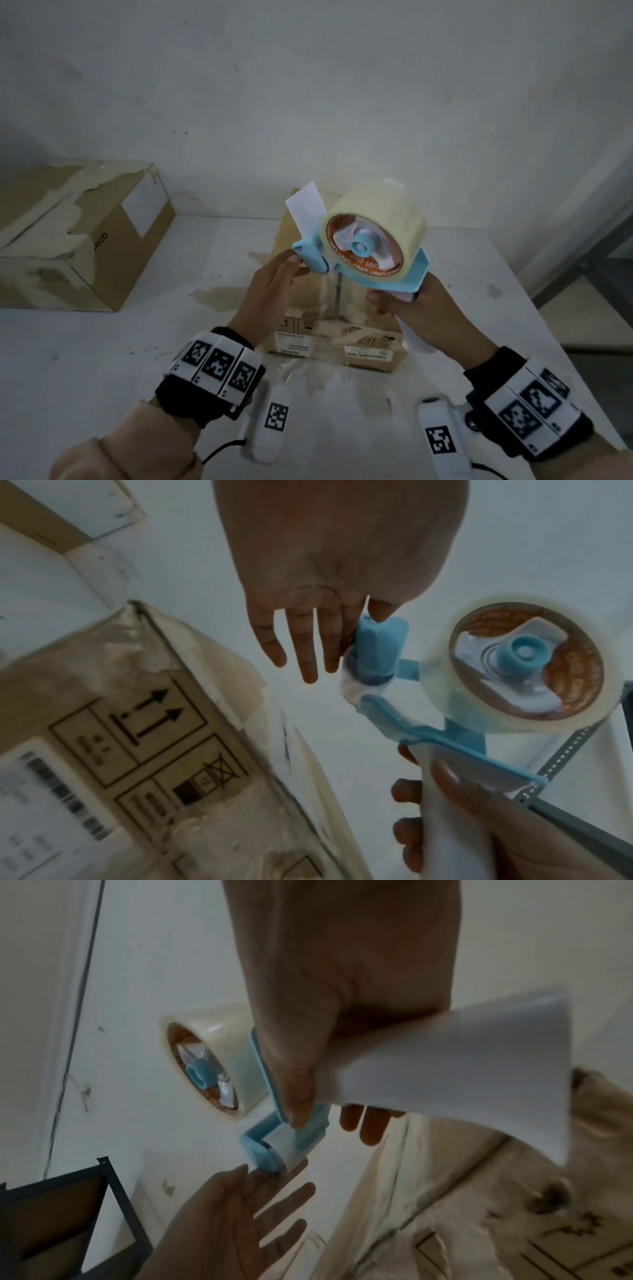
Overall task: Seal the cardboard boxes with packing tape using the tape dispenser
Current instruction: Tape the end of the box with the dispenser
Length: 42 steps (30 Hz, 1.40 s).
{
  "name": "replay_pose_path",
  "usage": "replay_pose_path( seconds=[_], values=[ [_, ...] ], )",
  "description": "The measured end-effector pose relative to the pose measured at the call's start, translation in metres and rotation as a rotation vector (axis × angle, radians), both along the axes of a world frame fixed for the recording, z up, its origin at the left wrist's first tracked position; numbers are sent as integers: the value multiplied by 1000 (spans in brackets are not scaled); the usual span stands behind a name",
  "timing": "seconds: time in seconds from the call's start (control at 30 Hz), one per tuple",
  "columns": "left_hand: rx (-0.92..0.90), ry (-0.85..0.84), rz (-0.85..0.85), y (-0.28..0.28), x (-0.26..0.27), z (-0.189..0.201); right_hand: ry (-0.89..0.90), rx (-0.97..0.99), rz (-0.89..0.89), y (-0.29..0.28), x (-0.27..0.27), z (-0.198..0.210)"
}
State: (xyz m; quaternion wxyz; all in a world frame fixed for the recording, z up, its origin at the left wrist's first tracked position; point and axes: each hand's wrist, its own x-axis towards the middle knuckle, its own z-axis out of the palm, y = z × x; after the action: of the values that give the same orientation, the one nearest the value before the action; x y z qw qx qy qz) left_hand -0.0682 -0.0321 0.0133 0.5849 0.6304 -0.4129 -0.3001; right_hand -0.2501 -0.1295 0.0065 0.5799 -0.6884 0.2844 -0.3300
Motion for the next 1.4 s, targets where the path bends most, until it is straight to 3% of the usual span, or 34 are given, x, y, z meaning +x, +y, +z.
replay_pose_path(
  seconds=[0.13,0.23,0.33,0.47,0.7,1.1,1.4],
  values=[
    [24,50,44,6,4,-6,-40,-75,-47,4,9,0],
    [176,165,-5,4,7,-11,-98,-121,-36,7,14,-2],
    [252,244,-63,3,7,-11,-153,-141,45,7,20,3],
    [216,350,-70,7,11,-5,-292,-96,188,4,27,12],
    [208,553,-105,6,16,-1,-65,-77,-50,11,21,-1],
    [208,895,-52,6,14,3,-183,-159,55,4,25,-2],
    [276,825,-93,7,10,3,-175,-195,42,4,18,-5]
  ],
)
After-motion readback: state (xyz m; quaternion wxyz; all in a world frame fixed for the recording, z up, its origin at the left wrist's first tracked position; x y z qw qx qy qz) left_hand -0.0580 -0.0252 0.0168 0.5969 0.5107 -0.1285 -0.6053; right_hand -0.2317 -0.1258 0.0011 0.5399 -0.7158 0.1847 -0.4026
